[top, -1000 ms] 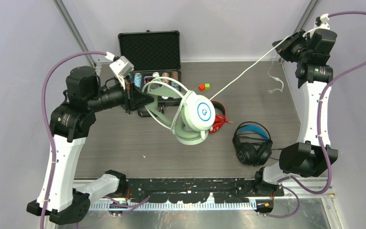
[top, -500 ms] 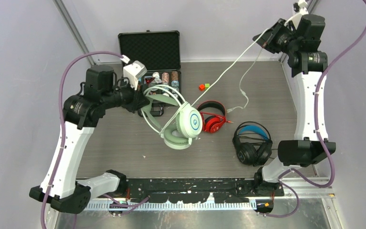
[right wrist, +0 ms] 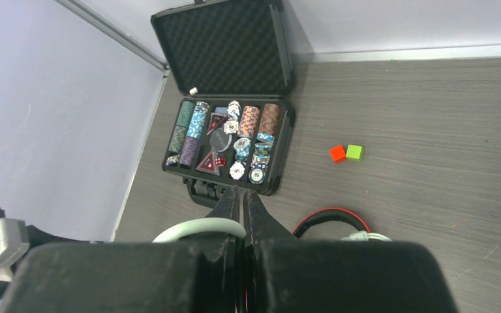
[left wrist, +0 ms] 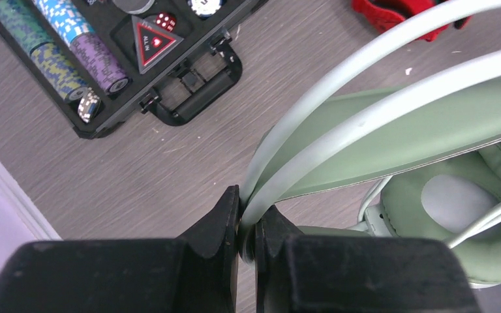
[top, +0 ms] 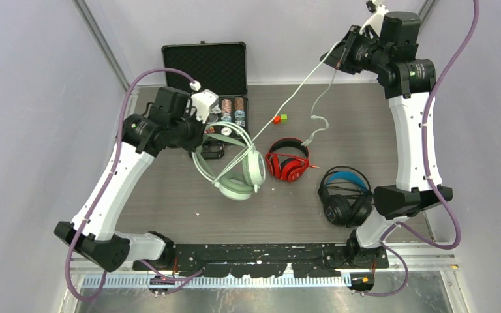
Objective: Wrap the headphones
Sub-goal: Wrap the headphones cable around the headphones.
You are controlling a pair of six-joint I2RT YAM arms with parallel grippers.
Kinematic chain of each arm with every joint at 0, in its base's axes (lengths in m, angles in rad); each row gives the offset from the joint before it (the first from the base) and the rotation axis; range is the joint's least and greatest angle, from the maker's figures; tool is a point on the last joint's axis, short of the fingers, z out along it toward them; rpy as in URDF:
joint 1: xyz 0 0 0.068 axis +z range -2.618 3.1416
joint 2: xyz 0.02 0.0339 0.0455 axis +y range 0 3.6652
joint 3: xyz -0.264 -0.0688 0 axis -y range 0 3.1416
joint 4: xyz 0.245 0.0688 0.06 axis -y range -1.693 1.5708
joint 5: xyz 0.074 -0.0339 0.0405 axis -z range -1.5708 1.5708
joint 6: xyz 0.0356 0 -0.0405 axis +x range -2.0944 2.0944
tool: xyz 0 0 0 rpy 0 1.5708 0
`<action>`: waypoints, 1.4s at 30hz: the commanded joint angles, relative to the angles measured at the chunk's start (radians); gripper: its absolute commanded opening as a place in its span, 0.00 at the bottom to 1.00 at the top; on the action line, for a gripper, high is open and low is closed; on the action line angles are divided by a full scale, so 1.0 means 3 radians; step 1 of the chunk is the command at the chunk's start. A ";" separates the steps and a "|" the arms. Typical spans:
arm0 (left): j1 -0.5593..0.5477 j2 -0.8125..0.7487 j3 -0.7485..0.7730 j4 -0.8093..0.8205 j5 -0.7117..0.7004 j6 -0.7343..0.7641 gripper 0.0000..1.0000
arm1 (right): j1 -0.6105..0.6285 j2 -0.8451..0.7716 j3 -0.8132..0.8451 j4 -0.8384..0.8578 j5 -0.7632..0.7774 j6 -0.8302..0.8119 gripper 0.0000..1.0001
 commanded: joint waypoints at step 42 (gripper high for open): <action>0.0649 0.0809 0.0375 0.0171 -0.1140 -0.1626 0.00 | 0.2885 -0.1077 -0.2203 0.2260 0.0287 0.2091 0.01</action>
